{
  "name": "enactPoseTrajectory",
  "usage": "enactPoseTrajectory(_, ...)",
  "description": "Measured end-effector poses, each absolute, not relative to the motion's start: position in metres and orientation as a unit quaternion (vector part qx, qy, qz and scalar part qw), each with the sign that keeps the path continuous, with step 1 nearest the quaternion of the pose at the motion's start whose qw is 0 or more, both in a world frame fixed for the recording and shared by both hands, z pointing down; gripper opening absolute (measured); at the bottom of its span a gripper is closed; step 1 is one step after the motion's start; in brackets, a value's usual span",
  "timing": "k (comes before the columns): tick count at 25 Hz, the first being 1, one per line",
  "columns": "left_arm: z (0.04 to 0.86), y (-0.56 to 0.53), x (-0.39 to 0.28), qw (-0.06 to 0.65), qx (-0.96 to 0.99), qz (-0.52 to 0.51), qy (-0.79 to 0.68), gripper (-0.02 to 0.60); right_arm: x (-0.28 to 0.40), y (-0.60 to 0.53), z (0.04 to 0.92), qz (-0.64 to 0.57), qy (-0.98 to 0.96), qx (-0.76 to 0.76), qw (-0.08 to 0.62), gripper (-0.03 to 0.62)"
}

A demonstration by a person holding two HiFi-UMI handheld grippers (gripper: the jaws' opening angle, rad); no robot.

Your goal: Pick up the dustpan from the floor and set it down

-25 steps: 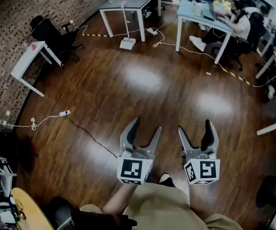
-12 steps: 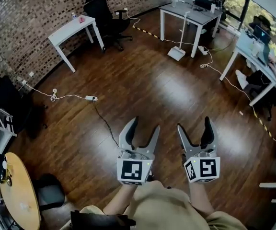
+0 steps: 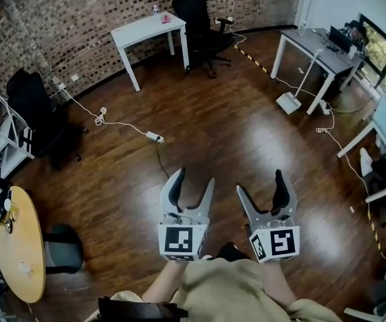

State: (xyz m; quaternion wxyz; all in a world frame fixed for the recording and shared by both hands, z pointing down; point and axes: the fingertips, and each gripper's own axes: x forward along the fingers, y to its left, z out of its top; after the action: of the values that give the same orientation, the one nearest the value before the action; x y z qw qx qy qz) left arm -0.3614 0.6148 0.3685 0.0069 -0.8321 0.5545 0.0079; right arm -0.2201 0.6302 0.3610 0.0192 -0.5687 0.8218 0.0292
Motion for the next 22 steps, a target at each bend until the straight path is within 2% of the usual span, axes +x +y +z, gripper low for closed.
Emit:
enactPoseTrajectory(9,0.385,0.494,-0.376,-0.004,-0.783,-0.006,0.623,0.255,-0.248,0.486,0.362,0.024,0.879,-0.475,0.029,0.431)
enactPoseTrajectory(13,0.373,0.438,-0.378,0.002,-0.760,0.004,0.650,0.254,-0.240,0.426,0.331,0.055,0.887,-0.454,0.056,0.403)
enactPoseTrajectory(17,0.367,0.392,-0.382,0.006,-0.742,-0.002,0.671,0.253,-0.231,0.365,0.337,0.016,0.895,-0.442,0.061,0.403)
enactPoseTrajectory(22,0.376,0.342,-0.414,0.004,-0.728,-0.019,0.686,0.250,-0.266,0.308,0.341,0.006,0.905,-0.419,0.070,0.403)
